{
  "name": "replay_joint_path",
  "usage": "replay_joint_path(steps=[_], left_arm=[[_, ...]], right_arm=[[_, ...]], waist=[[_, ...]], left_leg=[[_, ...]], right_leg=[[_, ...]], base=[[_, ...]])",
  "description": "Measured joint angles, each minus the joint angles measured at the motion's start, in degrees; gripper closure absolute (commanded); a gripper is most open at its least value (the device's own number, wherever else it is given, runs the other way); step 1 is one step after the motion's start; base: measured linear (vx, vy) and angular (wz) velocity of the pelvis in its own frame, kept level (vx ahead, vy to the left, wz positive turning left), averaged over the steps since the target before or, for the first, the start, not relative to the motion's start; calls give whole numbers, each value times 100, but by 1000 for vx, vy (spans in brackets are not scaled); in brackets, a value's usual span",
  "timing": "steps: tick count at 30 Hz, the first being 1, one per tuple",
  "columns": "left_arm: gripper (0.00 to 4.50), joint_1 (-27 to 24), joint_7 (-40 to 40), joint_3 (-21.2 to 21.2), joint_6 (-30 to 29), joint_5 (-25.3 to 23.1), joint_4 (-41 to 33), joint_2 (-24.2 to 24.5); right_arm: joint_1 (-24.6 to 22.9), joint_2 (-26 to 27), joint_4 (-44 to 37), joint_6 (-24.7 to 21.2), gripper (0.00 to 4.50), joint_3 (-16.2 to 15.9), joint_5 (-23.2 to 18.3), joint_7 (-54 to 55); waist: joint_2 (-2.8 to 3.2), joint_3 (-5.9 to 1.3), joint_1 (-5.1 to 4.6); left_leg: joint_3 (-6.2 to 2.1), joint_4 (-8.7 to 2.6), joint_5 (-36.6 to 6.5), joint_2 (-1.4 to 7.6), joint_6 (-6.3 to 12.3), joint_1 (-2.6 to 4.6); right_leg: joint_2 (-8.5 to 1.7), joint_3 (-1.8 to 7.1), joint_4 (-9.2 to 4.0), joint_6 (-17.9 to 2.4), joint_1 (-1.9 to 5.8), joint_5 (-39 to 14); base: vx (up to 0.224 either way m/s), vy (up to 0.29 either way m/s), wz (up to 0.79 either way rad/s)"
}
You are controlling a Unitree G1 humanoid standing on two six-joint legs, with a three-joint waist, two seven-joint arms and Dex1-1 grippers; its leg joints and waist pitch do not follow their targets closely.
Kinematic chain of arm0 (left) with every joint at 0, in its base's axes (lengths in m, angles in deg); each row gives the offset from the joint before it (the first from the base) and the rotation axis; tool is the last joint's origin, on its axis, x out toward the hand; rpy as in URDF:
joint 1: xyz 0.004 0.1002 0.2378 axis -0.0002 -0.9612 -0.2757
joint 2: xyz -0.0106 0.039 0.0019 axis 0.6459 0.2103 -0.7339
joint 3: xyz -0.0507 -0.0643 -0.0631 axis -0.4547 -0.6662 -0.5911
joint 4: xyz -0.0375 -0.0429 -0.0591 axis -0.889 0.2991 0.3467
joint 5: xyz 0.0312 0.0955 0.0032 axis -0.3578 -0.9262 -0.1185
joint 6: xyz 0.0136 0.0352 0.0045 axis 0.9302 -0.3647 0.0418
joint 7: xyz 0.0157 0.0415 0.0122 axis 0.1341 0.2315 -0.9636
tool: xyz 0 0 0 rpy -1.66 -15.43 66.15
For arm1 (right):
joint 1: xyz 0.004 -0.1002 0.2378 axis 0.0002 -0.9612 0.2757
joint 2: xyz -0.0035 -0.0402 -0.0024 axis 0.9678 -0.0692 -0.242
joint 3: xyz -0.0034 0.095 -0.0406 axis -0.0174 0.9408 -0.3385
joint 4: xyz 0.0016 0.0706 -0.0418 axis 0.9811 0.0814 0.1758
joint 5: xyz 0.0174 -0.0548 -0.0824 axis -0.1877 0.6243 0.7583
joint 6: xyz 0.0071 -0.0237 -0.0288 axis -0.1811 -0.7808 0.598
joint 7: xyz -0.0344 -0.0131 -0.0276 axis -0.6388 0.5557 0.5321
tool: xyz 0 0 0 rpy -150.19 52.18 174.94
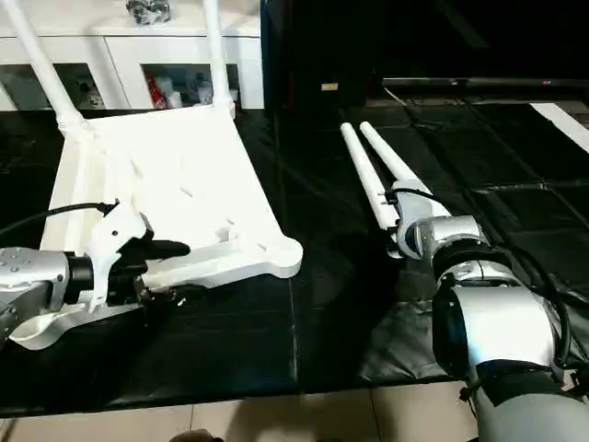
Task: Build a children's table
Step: Pick table leg
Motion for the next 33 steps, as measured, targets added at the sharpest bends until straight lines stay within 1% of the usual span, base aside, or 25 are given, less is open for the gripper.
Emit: replay_joint_path(steps=[6,7,8,9,12,13,15,16,18,19,21,22,24,26,27,28,29,30,31,32,33], left_arm=[[0,23,-274,-3,137,-47,232,-294],[0,46,-411,-34,154,-56,315,-431],[0,151,-729,-190,202,-110,534,-780],[0,240,-959,-252,251,-138,701,-999],[0,313,-1348,-305,426,-199,908,-1251],[0,320,-1518,-407,579,-223,1006,-1429],[0,331,-1699,-465,748,-226,1109,-1643],[0,337,-1767,-462,813,-225,1136,-1726],[0,360,-1862,-453,876,-243,1146,-1828],[0,384,-1989,-464,1007,-312,1189,-1948],[0,407,-2210,-505,1172,-405,1280,-2160],[0,432,-2298,-501,1221,-437,1357,-2238],[0,448,-2438,-511,1298,-436,1405,-2346],[0,438,-2545,-581,1344,-424,1399,-2496],[0,425,-2564,-604,1344,-408,1378,-2549],[0,411,-2576,-620,1341,-382,1368,-2574],[0,390,-2585,-639,1311,-264,1315,-2664],[0,360,-2586,-653,1293,-191,1261,-2729],[0,344,-2584,-653,1233,-94,1194,-2800],[0,321,-2582,-657,1208,-49,1141,-2822],[0,276,-2579,-677,1182,-1,1086,-2828]], right_arm=[[-32,10,0,88,170,150,-122,71],[-46,6,0,146,170,195,-134,88],[-80,3,-2,272,170,325,-232,162],[-86,36,-4,375,170,401,-304,199],[-96,105,-33,610,170,528,-444,240],[-157,108,-69,772,170,692,-559,258],[-296,199,-218,1026,170,916,-785,241],[-347,302,-289,1141,170,1001,-901,226],[-458,416,-409,1309,170,1081,-1024,131],[-666,534,-642,1540,170,1173,-1173,-62],[-969,772,-1016,1845,170,1275,-1393,-386],[-1033,890,-1094,1920,170,1283,-1470,-521],[-1363,1052,-1624,2078,170,1270,-1619,-819],[-1861,1304,-2420,2263,170,1261,-1856,-1175],[-2107,1441,-2832,2259,170,1238,-1989,-1345],[-2235,1547,-3021,2240,170,1187,-2086,-1478],[-2544,1652,-3561,2101,170,1097,-2268,-1642],[-2744,1726,-3899,2020,170,1036,-2386,-1766],[-3069,1787,-4473,1844,170,865,-2574,-1894],[-3270,1802,-4796,1749,171,764,-2668,-1996],[-3605,1845,-5315,1594,171,578,-2835,-2195]], waist=[[-2,0,-5],[-2,0,-8],[0,-1,-19],[-3,0,-18],[-5,0,-35],[-5,0,-35],[-6,0,-42],[-6,0,-64],[-7,0,-73],[-10,-2,-72],[-12,-3,-73],[-12,-3,-84],[-20,-4,-73],[-21,-5,-60],[-27,-7,-50],[-29,-7,-41],[-29,-7,-32],[-31,-7,-23],[-37,-6,-10],[-43,-6,2],[-54,-7,4]], left_leg=[[0,2,0,0,0,-2],[0,2,0,1,0,-2],[2,8,0,0,1,-5],[0,10,0,1,1,-7],[0,12,0,2,1,-6],[0,13,0,2,2,-7],[0,12,0,2,3,-8],[0,12,0,2,4,-12],[0,11,0,3,5,-15],[0,10,0,3,5,-16],[0,11,-1,3,8,-19],[1,12,2,3,13,-21],[1,11,14,5,31,-24],[1,10,15,5,36,-23],[1,7,17,5,40,-23],[1,9,18,5,41,-23],[1,8,17,5,41,-24],[1,8,16,5,40,-21],[1,7,14,5,37,-22],[0,4,13,5,35,-19],[0,1,13,5,34,-10]], right_leg=[[0,0,1,1,-2,0],[0,0,0,1,-1,0],[-1,0,1,1,-1,0],[0,-1,0,1,-1,1],[0,-1,0,3,-1,0],[0,-1,-1,5,-1,-1],[1,-1,-5,6,-1,-2],[0,-1,-3,4,-6,-1],[1,-2,-2,1,-9,1],[1,-2,-4,1,-9,1],[1,-2,-5,2,-10,1],[1,-2,-5,1,-13,1],[1,-5,-6,1,-14,1],[1,-6,-10,3,-12,0],[1,-6,-11,5,-11,-1],[1,-6,-10,6,-12,-1],[1,-5,-14,10,-12,-4],[1,-5,-15,12,-9,-5],[1,-6,-17,13,-9,-6],[1,-6,-17,19,-6,-9],[1,-6,-17,24,2,-12]], base=[[0,0,0],[0,0,0],[0,0,0],[0,0,0],[0,0,0],[0,0,0],[0,0,0],[0,0,0],[0,0,0],[0,0,0],[0,0,0],[0,0,0],[0,0,0],[0,0,0],[0,0,0],[0,0,0],[0,0,0],[0,0,0],[0,0,0],[0,0,0],[0,0,0]])
